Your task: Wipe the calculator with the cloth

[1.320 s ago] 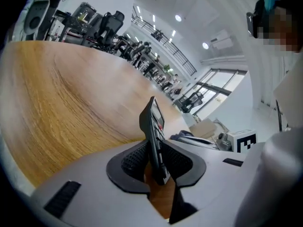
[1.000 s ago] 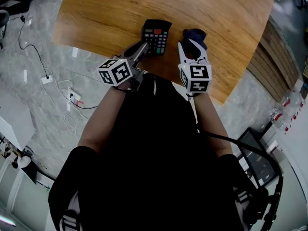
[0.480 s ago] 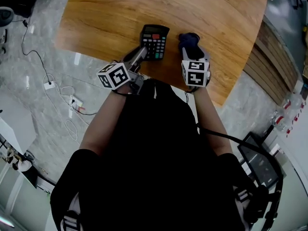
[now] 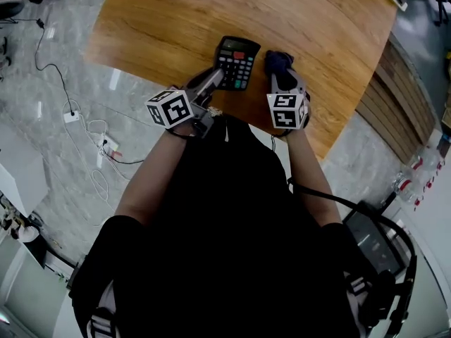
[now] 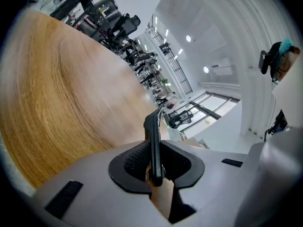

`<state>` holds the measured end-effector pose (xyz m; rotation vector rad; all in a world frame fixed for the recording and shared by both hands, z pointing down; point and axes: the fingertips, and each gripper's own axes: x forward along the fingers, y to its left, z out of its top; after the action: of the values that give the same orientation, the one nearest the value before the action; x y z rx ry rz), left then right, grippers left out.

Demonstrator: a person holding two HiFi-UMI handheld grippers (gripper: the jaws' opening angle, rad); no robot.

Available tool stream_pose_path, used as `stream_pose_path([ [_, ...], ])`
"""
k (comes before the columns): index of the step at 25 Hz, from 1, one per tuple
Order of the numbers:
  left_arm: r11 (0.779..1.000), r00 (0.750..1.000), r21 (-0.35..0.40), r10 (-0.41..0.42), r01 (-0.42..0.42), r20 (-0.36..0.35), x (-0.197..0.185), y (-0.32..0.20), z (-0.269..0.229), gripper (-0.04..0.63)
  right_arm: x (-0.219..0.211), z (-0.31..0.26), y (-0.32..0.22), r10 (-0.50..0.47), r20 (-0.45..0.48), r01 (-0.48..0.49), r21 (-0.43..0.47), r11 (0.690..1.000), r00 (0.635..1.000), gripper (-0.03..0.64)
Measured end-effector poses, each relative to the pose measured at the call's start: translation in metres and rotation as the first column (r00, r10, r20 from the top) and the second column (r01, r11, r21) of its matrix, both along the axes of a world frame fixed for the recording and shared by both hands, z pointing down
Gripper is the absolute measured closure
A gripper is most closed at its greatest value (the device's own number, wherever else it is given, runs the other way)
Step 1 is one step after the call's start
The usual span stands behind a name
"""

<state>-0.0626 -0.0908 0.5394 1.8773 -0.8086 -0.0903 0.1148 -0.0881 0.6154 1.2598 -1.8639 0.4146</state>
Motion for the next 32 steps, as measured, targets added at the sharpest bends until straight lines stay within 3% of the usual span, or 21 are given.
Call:
stream_pose_path([
  [4,1.000,0.999,-0.001,-0.004,0.004,-0.053,0.004,0.002,-0.010,0.523,-0.005,-0.008,0.003,-0.029,0.049,0.029,0.017,0.999,0.998,0.525],
  [9,1.000,0.999,0.004,-0.013,0.013,-0.053,0.003,0.004,-0.019,0.523,-0.013,-0.078,-0.017,-0.035,0.162,-0.001,0.217,0.976,0.986,0.537],
  [13,1.000,0.998,0.024,-0.009,0.011,-0.058,0.004,0.003,-0.029,0.523,-0.040,-0.132,-0.028,-0.124,0.228,0.046,0.321,0.946,0.966,0.537],
  [21,0.999,0.996,0.044,0.011,-0.008,-0.084,0.015,0.007,-0.044,0.523,-0.111,-0.152,-0.024,-0.247,0.273,0.159,0.308,0.938,0.930,0.538],
  [27,0.999,0.994,0.034,-0.027,0.031,-0.102,0.012,0.008,-0.046,0.523,-0.162,-0.172,-0.004,-0.415,0.275,0.310,0.353,0.883,0.867,0.538],
  [32,0.998,0.994,0.042,-0.048,0.053,-0.099,0.003,0.005,-0.048,0.523,-0.169,-0.180,0.006,-0.431,0.329,0.315,0.352,0.882,0.840,0.537],
])
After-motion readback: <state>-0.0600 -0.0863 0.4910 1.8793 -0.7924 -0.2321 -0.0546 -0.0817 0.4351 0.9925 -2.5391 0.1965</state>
